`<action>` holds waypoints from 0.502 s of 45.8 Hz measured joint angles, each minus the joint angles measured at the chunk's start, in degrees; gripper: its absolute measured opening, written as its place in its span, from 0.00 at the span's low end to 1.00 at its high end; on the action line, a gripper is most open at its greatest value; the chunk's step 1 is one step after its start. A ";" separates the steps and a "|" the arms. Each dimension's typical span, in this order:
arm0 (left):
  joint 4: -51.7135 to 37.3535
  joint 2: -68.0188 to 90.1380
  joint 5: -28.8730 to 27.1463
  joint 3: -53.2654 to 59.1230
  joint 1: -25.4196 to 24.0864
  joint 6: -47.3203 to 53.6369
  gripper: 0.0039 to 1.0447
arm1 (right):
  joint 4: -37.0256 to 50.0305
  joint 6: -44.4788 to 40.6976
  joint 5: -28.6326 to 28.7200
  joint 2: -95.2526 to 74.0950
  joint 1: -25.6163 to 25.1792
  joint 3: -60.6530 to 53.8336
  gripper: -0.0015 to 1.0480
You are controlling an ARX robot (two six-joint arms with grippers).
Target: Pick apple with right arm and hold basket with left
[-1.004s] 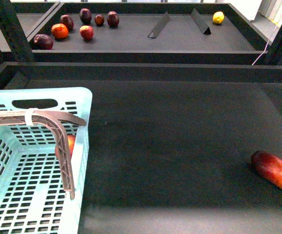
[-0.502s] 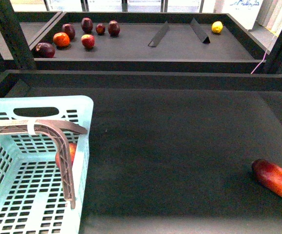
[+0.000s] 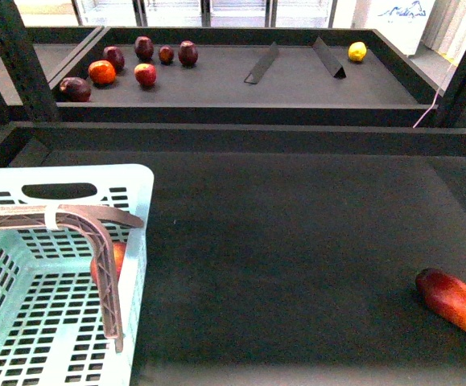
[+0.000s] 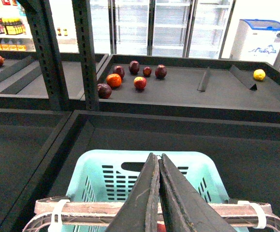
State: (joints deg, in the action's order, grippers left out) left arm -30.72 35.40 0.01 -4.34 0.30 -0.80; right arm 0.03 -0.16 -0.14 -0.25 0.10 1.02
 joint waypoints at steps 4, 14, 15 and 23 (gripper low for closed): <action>1.68 -2.49 -0.02 0.87 -0.04 0.00 0.03 | 0.00 0.00 0.00 0.00 0.00 0.00 0.91; 3.54 -7.63 -0.04 3.34 -0.04 0.15 0.03 | 0.00 0.00 0.00 0.00 0.00 0.00 0.91; 3.72 -7.98 -0.02 3.48 -0.04 0.17 0.03 | 0.00 -0.02 0.02 0.00 0.00 0.00 0.91; 7.96 -12.57 -0.02 3.48 -0.07 0.20 0.03 | 0.00 0.00 0.00 0.00 0.00 0.00 0.91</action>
State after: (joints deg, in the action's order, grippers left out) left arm -22.76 22.83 -0.01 -0.86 0.23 -0.60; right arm 0.03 -0.16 -0.14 -0.25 0.10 1.02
